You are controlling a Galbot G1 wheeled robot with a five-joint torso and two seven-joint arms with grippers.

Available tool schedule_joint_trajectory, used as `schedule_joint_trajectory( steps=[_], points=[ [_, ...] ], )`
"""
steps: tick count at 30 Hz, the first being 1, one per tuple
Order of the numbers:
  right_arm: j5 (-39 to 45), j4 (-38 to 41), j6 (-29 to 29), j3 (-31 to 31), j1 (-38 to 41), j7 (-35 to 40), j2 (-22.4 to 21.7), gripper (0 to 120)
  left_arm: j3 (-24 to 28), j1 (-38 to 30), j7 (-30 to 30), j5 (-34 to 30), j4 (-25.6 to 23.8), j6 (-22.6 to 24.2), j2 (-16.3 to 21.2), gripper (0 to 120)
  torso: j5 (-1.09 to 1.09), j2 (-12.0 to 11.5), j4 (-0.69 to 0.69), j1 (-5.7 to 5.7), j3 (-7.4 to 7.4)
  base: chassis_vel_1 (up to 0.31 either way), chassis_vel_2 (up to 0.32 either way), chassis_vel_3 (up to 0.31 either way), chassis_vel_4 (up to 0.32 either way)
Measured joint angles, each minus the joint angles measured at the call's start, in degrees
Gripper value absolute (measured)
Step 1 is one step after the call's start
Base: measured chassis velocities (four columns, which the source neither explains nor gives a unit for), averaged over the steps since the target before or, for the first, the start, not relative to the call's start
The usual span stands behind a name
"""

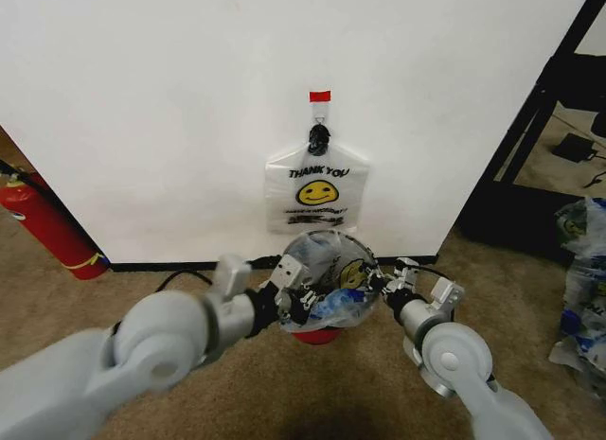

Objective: Pick up the garbage bag from the wall and place it over the trash bin.

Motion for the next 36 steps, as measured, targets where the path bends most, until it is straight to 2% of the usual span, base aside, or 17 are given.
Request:
schedule_joint_trajectory(
  steps=[1,2,4,5,7,12,14,18,20,27,28,34,36],
  points=[
    [0.0,-0.1,0.0,0.0,0.0,0.1,0.1,1,-0.2,0.5,0.0,0.0,-0.5,-0.1,-0.1,0,-0.02,0.0,-0.01,0.01,0.01,0.0,0.0,0.0,0.0],
    [-0.1,-0.2,0.0,0.0,0.1,0.1,0.3,1,-0.2,0.9,0.0,0.1,-0.9,-0.1,-0.1,0,-0.15,0.0,-0.04,0.01,0.01,0.0,0.0,0.0,0.0],
    [-0.1,-0.2,0.0,0.0,0.1,0.1,0.4,1,-0.2,1.2,0.1,0.1,-1.2,-0.2,-0.1,0,-0.12,0.0,-0.04,0.01,0.01,0.0,0.0,0.0,0.0],
    [-0.2,-0.2,0.0,0.1,0.0,0.2,0.4,1,-0.1,1.6,0.1,0.2,-1.3,-0.2,-0.1,0,-0.03,0.0,-0.02,0.01,0.01,0.0,0.0,0.0,0.0],
    [-0.2,-0.2,0.0,0.1,-0.2,0.2,0.5,1,0.0,1.9,0.3,0.8,-1.1,-0.3,-0.2,0,-0.12,0.0,-0.01,0.01,0.01,0.0,0.0,0.0,0.0],
    [-0.3,0.0,0.0,0.1,-0.3,0.1,0.1,1,0.0,0.7,0.2,2.0,0.8,-0.4,-0.8,0,-0.09,0.0,-0.01,0.01,0.01,0.0,0.0,0.0,0.0],
    [-0.2,0.1,0.0,0.2,-0.3,0.1,0.0,1,-0.1,0.1,0.0,2.0,1.7,-0.4,-1.0,5,-0.08,0.0,-0.02,0.01,0.02,0.0,0.0,0.0,0.0],
    [-0.2,0.2,0.0,0.2,-0.3,-0.1,-0.2,1,-0.1,-0.8,-0.1,1.1,3.6,0.1,-1.2,25,-0.08,0.0,-0.01,0.01,0.01,0.0,0.0,0.0,0.0],
    [-0.2,0.2,0.0,0.1,-0.3,-0.1,-0.2,1,0.1,-0.8,0.0,1.1,3.8,0.2,-1.2,28,-0.08,0.0,-0.01,0.01,0.01,0.0,0.0,0.0,0.0],
    [-0.3,0.3,-0.1,0.0,-0.3,-0.3,-0.2,1,2.5,-2.1,0.2,0.3,5.8,0.6,-2.1,58,-0.08,0.0,-0.01,0.01,0.02,0.0,0.0,0.0,0.0],
    [-0.3,0.3,-0.1,0.0,-0.3,-0.3,-0.2,1,2.5,-2.1,0.2,0.3,5.8,0.6,-2.1,58,-0.08,0.0,-0.01,0.01,0.02,0.0,0.0,0.0,0.0],
    [-0.2,0.3,-0.1,-0.1,-0.3,-0.4,-0.5,1,3.1,-3.2,0.3,-0.4,7.0,0.6,-2.6,84,-0.08,0.0,-0.01,0.01,0.02,0.0,0.0,0.0,0.0],
    [-0.2,0.4,-0.2,-0.1,-0.2,-0.4,-0.5,1,3.2,-3.2,0.4,-0.5,7.2,0.6,-2.6,88,-0.08,0.0,-0.01,0.01,0.02,0.0,0.0,0.0,0.0]
  ],
)
